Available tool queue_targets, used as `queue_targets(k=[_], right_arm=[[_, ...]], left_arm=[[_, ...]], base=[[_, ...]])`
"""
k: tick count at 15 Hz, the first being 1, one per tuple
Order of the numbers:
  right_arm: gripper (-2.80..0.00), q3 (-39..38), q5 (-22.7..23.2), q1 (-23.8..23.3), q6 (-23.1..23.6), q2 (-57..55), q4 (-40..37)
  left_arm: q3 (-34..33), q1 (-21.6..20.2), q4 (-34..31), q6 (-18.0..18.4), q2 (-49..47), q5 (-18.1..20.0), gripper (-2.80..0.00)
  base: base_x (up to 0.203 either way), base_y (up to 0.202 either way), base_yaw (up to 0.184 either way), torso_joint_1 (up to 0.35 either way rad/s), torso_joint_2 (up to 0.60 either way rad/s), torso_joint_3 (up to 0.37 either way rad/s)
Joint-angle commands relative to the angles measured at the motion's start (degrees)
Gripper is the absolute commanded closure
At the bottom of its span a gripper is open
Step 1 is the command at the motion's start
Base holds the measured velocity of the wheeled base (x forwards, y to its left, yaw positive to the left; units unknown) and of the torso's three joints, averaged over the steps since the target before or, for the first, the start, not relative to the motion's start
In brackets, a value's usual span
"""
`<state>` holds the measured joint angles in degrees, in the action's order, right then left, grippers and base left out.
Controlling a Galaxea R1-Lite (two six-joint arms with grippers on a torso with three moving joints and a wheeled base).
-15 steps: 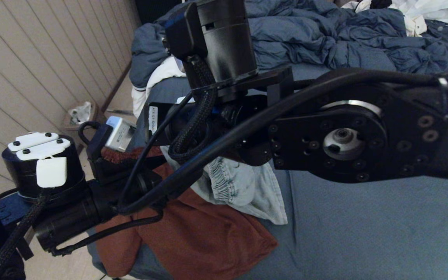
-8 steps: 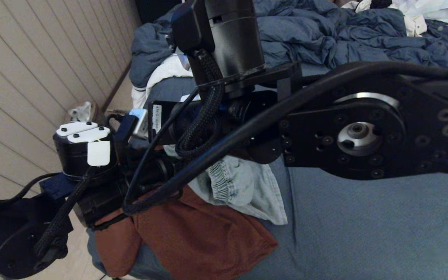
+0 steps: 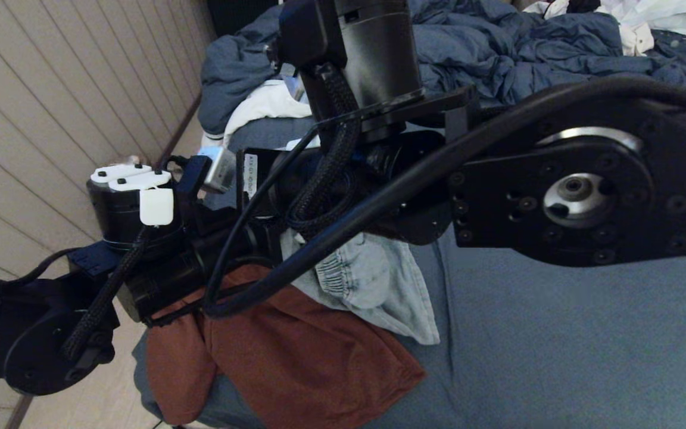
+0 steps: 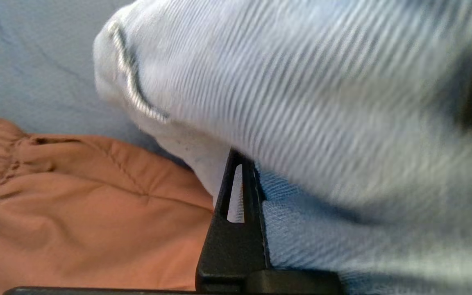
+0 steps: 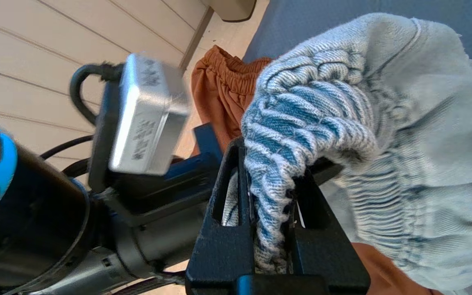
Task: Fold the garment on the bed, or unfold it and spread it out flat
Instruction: Unford the blue shorts
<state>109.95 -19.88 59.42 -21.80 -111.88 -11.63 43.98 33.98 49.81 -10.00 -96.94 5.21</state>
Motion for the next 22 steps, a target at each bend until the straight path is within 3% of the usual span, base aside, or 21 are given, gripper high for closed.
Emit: queue_targets(k=[1,6,7,14,20,22], right_arm=[[0.0,0.03,-0.16,-0.19,-0.03,0.77,-0.19],[0.0,0.07,-0.25,-1.58,0.03,1.49,-3.74],[-2.8,0.09,-0.25,-1.58,0.12,1.46,-3.75],[-2.8,-1.95,-0.25,-1.72,0.44,5.67,-3.79],[-2.8,-29.44,0.37,-6.23,0.01,17.76,-2.27],[-2.8,-37.63,0.37,-6.74,-0.11,19.74,3.61]], left_arm=[[-1.24,-0.38,0.29,-0.11,1.98,0.04,0.0],[-2.94,-0.4,0.29,-0.2,3.16,0.16,0.0],[-3.11,-0.4,0.29,-0.2,3.16,0.16,0.0],[-3.22,-0.4,0.29,-0.77,3.42,-0.02,0.0],[-2.96,-0.84,-0.21,-1.86,2.91,-0.11,0.0],[-2.84,-0.93,-0.33,-2.31,2.81,-0.2,0.0]], base=[[0.0,0.0,0.0,0.0,0.0,0.0],[0.0,0.0,0.0,0.0,0.0,0.0],[0.0,0.0,0.0,0.0,0.0,0.0],[0.0,0.0,0.0,0.0,0.0,0.0],[0.0,0.0,0.0,0.0,0.0,0.0],[0.0,0.0,0.0,0.0,0.0,0.0]])
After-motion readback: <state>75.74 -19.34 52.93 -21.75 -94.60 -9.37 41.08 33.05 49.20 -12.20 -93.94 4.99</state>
